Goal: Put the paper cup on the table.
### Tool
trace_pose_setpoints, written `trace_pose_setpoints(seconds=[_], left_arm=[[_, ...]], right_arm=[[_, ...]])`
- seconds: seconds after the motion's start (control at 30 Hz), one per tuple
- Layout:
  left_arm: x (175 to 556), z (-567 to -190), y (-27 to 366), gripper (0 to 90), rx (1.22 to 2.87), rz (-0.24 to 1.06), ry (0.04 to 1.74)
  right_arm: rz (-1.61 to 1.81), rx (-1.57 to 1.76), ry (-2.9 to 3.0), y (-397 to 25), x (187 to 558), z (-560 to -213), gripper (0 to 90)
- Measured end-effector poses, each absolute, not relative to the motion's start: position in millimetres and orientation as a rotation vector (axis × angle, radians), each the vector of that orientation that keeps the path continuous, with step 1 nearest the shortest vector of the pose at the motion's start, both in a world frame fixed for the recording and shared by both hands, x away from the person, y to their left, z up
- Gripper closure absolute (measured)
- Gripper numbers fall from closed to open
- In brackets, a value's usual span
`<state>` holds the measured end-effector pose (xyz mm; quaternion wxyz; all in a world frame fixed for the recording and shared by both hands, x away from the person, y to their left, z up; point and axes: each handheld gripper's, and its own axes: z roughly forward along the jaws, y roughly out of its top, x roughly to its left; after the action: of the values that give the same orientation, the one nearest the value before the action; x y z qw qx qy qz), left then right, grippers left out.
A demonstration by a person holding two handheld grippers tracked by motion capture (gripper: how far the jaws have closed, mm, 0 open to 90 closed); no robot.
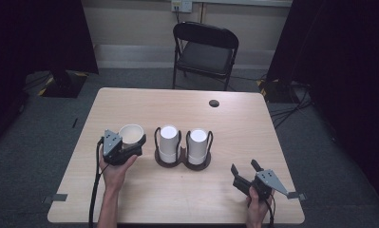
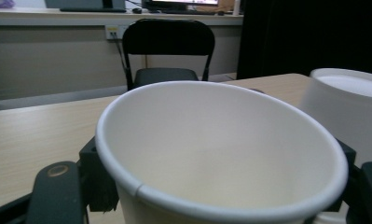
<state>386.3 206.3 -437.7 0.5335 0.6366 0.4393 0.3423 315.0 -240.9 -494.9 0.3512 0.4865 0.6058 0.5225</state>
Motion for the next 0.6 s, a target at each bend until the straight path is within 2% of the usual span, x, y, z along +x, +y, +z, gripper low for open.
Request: trace_pose_setpoints(seconds=[0.6], left_arm=[[433.3, -471.1, 212.0, 22.1, 1.583, 0.772, 1.116]], right_arm=[[1.349, 1.234, 1.561, -235.4, 311.1, -495.2, 13.6]])
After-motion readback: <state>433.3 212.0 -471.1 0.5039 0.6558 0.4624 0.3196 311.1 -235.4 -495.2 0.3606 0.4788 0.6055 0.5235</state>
